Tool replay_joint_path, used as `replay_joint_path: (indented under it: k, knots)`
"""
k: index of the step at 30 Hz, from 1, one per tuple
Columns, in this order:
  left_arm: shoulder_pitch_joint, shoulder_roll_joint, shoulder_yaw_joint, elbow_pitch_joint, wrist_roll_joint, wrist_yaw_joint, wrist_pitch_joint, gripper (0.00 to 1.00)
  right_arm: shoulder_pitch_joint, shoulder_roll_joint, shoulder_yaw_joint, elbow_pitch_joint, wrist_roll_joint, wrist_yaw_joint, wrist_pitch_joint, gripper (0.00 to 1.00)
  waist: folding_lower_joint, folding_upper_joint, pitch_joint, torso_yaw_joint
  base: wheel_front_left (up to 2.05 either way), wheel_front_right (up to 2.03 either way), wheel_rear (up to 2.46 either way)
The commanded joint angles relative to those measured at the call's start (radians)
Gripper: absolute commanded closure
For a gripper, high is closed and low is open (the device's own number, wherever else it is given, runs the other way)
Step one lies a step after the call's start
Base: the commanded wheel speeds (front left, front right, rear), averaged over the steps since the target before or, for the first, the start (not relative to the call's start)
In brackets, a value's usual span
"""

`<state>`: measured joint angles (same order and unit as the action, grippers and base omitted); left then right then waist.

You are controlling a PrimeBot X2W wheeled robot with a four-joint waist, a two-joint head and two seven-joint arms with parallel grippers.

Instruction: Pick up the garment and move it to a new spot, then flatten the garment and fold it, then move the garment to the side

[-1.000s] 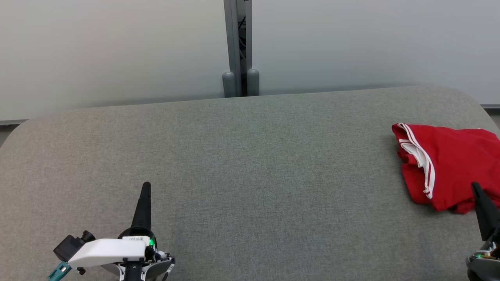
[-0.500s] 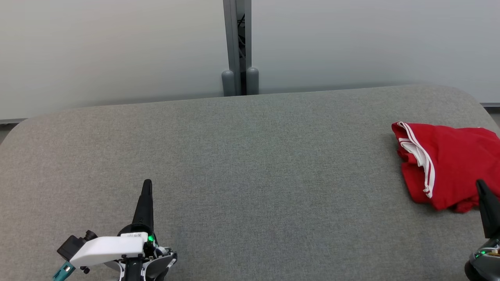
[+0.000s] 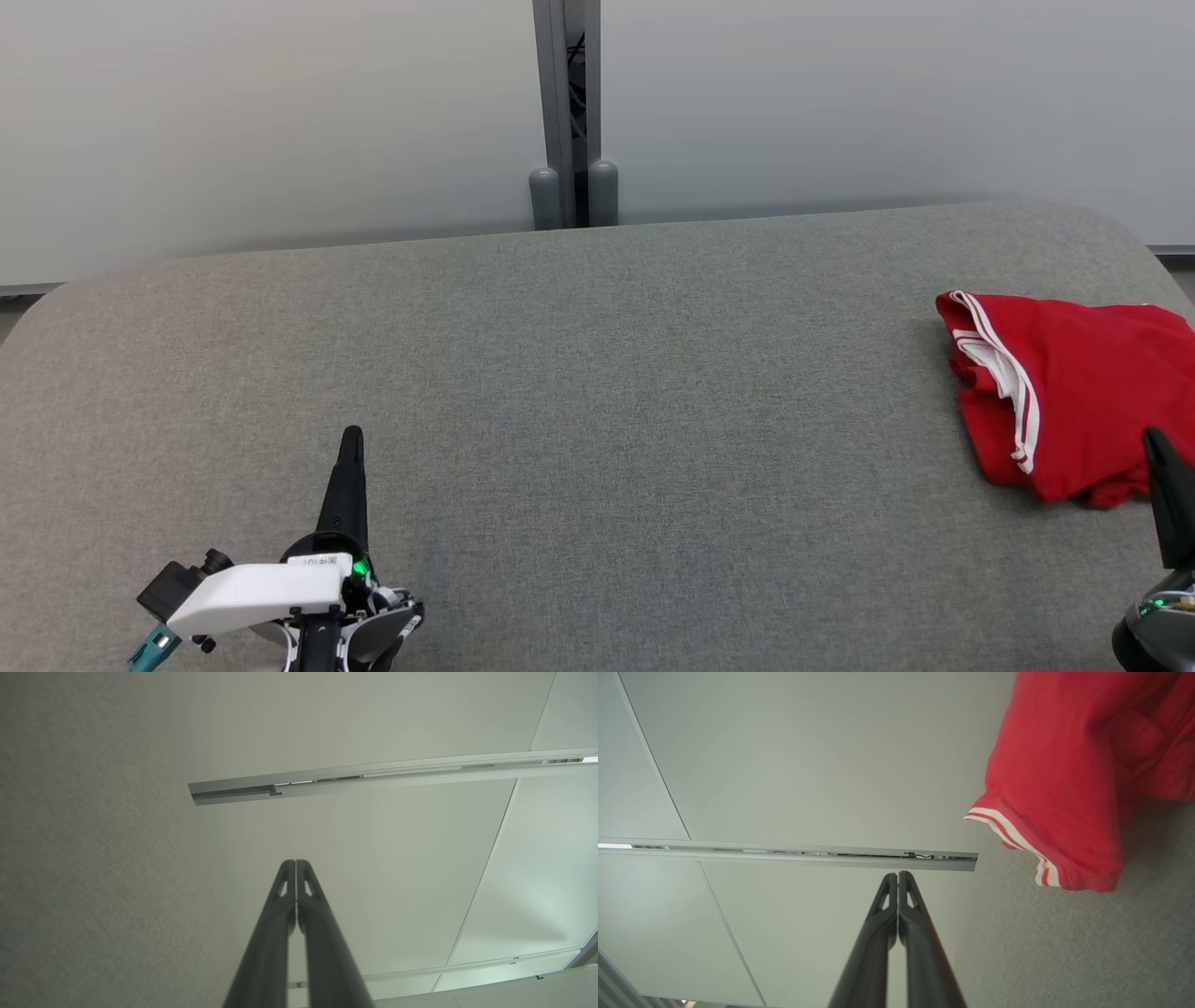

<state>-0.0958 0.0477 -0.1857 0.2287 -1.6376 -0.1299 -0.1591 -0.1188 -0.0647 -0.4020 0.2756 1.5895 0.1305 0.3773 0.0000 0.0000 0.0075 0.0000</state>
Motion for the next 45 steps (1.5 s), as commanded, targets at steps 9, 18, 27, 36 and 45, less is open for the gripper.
replay_joint_path:
  k: [9,18,27,36,45]
  knots:
    - [-0.017,0.002,0.002,-0.001,-0.008,-0.004,-0.001,1.00,-0.012,-0.002,-0.003,0.001,-0.001,0.000,0.003,1.00,0.0000,0.0000,0.000,0.000,0.00,0.00,0.00]
    - [-0.017,0.002,0.002,-0.001,-0.008,-0.004,-0.001,1.00,-0.013,-0.001,-0.004,0.001,-0.002,0.000,0.005,1.00,0.0000,0.0000,0.000,0.000,0.00,0.00,0.00]
    - [-0.017,0.002,0.002,-0.001,-0.008,-0.004,-0.001,1.00,-0.014,0.000,-0.006,0.001,-0.004,0.000,0.006,1.00,0.0000,0.0000,0.000,0.000,0.00,0.00,0.00]
    - [-0.017,0.002,0.002,-0.001,-0.008,-0.004,-0.001,1.00,-0.014,0.002,-0.008,0.001,-0.005,0.000,0.008,1.00,0.0000,0.0000,0.000,0.000,0.00,0.00,0.00]
    - [-0.017,0.002,0.002,-0.001,-0.008,-0.004,-0.001,1.00,-0.015,0.003,-0.009,0.001,-0.006,0.000,0.010,1.00,0.0000,0.0000,0.000,0.000,0.00,0.00,0.00]
